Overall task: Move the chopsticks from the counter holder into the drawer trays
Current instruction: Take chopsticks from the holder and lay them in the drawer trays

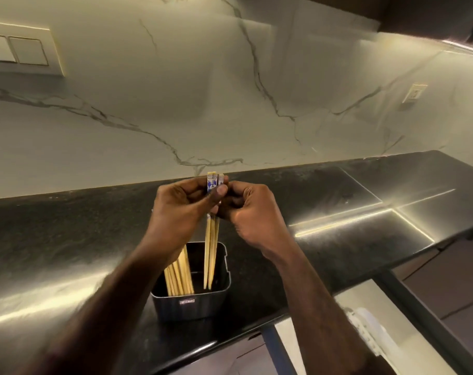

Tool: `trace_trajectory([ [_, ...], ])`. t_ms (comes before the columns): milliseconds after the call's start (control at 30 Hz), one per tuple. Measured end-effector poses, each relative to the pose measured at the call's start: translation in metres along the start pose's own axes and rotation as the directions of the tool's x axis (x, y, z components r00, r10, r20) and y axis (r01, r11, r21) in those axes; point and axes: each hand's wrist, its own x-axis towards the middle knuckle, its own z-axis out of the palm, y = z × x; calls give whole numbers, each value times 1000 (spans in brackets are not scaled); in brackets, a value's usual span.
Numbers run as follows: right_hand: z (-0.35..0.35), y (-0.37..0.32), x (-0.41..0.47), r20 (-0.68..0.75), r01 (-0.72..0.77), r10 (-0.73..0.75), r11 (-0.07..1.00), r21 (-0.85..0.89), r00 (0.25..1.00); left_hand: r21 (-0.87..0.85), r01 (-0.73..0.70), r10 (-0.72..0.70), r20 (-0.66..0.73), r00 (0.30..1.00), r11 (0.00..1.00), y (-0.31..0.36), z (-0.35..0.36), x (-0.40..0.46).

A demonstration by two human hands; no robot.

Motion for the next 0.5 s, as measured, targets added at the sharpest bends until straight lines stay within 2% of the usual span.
trace_trajectory([
  [100,-24,-3,-15,-33,-8,11,996,91,999,-50,-16,16,17,1000,999,13,27,4],
  [200,-52,11,-43,-36,-9,11,999,49,999,-158,-8,12,21,1000,987,23,62,2],
  [300,-80,37,-86,-1,-74,74,997,-5,997,-290,22,-9,45,999,957,22,100,0],
  [400,-107,71,-139,-35,-151,150,988,-10,988,-358,105,-82,76,994,928,5,146,-7],
  [500,-141,109,-194,-99,-293,293,956,20,951,-385,238,-212,109,971,892,-29,202,-23],
])
